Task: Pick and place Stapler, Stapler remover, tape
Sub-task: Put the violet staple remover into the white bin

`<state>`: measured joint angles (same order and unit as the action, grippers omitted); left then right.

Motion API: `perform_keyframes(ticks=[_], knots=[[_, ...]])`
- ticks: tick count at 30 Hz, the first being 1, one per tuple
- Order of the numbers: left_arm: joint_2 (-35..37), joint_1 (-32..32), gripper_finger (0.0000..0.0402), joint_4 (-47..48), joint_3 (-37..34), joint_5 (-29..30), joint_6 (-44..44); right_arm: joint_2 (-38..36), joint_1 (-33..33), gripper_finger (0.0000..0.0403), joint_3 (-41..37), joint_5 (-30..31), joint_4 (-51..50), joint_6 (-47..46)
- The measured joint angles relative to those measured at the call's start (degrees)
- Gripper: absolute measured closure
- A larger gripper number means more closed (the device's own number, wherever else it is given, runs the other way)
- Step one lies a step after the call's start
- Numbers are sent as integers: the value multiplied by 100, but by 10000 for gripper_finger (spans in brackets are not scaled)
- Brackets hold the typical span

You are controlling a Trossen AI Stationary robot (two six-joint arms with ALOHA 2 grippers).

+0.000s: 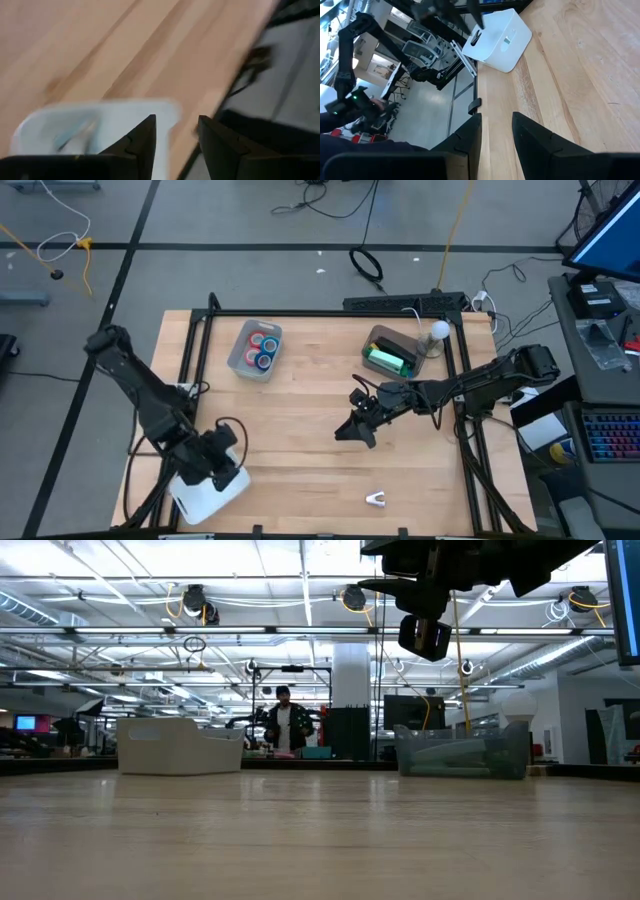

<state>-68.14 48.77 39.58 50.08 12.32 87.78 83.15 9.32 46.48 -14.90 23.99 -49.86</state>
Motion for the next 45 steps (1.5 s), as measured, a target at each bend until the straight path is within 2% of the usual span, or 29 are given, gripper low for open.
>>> perform_keyframes(ticks=[8,14,17,20,22,27,30,34,38,45], knots=[[553,0,256,-1057,3,1537,-810,-2,0,302,0,0,8,-1],[638,0,256,-1607,4,2326,-1470,-2,0,302,0,24,158,-3],[637,0,256,-1710,4,2381,-1768,-7,2,302,2,166,363,-182],[636,0,256,-1718,3,2382,-1739,-7,0,302,2,50,526,-408],[636,0,256,-1721,3,2382,-1576,-7,1,302,2,-142,575,-325],[636,0,256,-1725,3,2382,-1413,-6,103,302,2,-1202,438,344],[636,0,256,-1765,3,2384,-1409,-104,340,302,2,-1228,223,586],[636,0,256,-1929,3,2387,-1423,-341,656,302,5,-894,-576,869],[636,0,256,-1981,3,2404,-1439,-690,1014,302,4,-231,-1859,1146],[636,0,256,-1979,3,2426,-1430,-964,1784,303,4,410,-3726,825]])
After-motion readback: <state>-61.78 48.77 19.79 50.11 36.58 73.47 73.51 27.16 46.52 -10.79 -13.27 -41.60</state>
